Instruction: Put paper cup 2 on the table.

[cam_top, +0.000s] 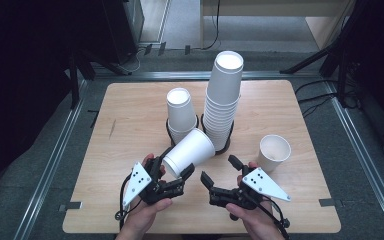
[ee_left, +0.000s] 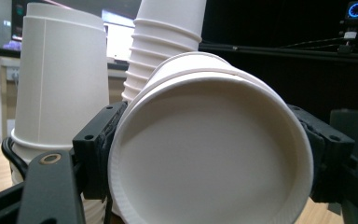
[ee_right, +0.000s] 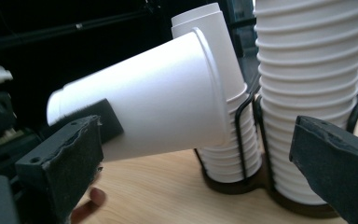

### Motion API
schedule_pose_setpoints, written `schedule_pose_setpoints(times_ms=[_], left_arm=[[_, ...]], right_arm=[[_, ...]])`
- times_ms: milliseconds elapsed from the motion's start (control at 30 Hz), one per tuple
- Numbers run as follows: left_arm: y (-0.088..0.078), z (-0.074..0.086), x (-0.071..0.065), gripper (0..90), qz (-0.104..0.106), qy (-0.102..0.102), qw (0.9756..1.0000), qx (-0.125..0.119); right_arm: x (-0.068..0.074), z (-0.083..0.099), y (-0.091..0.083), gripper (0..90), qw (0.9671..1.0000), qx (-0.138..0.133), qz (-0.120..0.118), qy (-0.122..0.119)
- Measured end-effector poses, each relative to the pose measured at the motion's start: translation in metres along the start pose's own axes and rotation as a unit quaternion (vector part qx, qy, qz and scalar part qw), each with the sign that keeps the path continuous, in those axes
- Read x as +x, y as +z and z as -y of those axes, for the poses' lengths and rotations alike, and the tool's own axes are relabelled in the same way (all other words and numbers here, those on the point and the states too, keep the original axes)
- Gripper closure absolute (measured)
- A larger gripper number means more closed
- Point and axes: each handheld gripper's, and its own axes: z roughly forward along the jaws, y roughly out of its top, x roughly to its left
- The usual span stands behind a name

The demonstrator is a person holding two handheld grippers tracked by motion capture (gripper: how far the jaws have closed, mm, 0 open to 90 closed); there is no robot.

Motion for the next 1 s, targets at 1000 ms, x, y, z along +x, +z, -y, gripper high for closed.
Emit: schedule_pose_setpoints(times_ms=[1000], left_arm=[[0.010, 0.012, -0.026, 22.0, 0.026, 0.039, 0.9989, -0.007]], right_arm=[[-0.016, 0.007, 0.003, 1.8, 0.9083, 0.028, -0.025, 0.417]])
